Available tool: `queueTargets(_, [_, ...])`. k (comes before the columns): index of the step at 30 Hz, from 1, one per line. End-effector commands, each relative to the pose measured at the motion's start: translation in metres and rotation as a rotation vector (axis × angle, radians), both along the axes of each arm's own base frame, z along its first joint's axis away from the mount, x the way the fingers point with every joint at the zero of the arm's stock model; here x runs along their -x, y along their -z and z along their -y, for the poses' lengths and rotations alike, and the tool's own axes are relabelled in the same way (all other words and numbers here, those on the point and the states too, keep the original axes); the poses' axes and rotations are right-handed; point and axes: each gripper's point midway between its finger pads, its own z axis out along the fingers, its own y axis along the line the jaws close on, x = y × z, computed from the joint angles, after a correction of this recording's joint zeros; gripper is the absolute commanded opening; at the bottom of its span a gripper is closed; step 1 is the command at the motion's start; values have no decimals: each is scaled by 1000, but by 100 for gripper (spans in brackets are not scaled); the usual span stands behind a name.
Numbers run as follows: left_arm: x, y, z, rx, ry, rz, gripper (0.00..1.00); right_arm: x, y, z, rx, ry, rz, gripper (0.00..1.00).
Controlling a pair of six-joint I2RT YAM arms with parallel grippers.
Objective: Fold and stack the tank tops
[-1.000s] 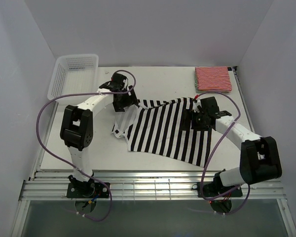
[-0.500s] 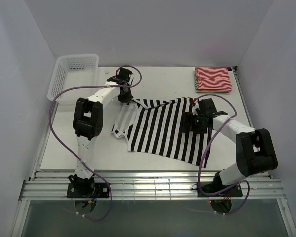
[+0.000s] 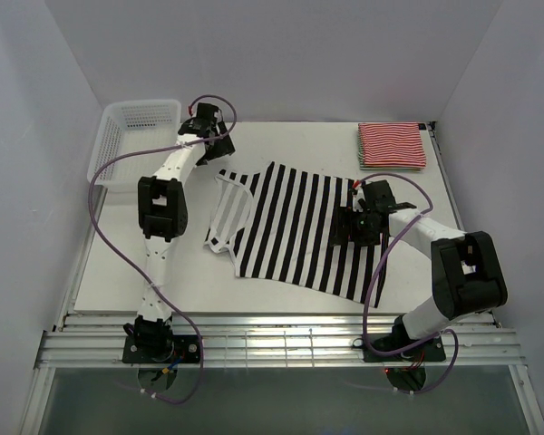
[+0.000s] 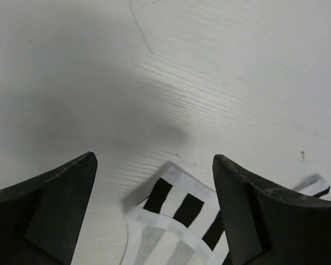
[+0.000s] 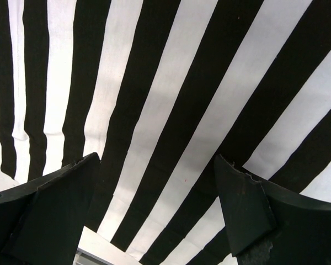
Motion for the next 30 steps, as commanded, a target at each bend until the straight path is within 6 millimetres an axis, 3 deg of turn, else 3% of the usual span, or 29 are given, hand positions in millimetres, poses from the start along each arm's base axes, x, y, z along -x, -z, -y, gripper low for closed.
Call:
queueTargets(1, [-8, -16, 9, 71, 52, 19, 98, -1, 5, 5, 32, -12, -4, 90])
queueTargets(5, [-2, -49, 14, 109, 73, 57, 98, -2, -4, 4, 22, -13, 19, 90])
queueTargets(6, [4, -69, 15, 117, 81, 82, 98, -2, -9, 3, 16, -13, 36, 90])
queueTargets(8, [12, -90, 22, 124, 100, 109, 98, -4, -17, 2, 13, -18, 56, 90])
queueTargets(9, [22, -110, 23, 119, 111, 134, 98, -6, -24, 3, 11, -18, 75, 90])
queueTargets(11, [38, -127, 32, 111, 125, 148, 98, -9, -33, 3, 11, -16, 99, 90])
queueTargets(12, [55, -113, 34, 116, 125, 98, 98, -10, -40, 3, 7, -15, 117, 90])
queueTargets(13, [72, -139, 35, 137, 124, 131, 98, -11, -44, 3, 6, -10, 125, 90])
queueTargets(15, [103, -139, 42, 177, 130, 97, 98, -10, -54, 4, -3, 9, 143, 90])
queueTargets(16, [130, -109, 38, 185, 109, 11, 98, -8, -56, 3, -8, 12, 145, 90])
queueTargets(17, [150, -129, 36, 208, 103, 40, 98, -6, -58, 3, -15, 15, 148, 90])
queueTargets(18, [169, -124, 40, 248, 115, 8, 98, -1, -59, 4, -19, 18, 154, 90])
queueTargets(19, [200, -91, 33, 244, 98, -80, 98, 2, -59, 5, -19, 20, 153, 90])
queueTargets(20, [218, -105, 32, 272, 88, -47, 98, 5, -59, 4, -25, 14, 152, 90])
queueTargets(21, [232, -98, 30, 269, 86, -64, 98, 11, -56, 5, -27, 9, 148, 90])
queueTargets(22, [254, -77, 24, 251, 78, -117, 98, 14, -54, 4, -30, 3, 141, 90])
queueTargets(23, [267, -80, 19, 243, 62, -123, 98, 17, -53, 3, -38, -2, 135, 90])
queueTargets(27, [298, -55, -18, 99, -44, -175, 98, 28, -42, 4, -35, -13, 114, 90])
queueTargets(30, [307, -39, -22, 80, -49, -223, 98, 31, -32, 5, -27, -17, 87, 90])
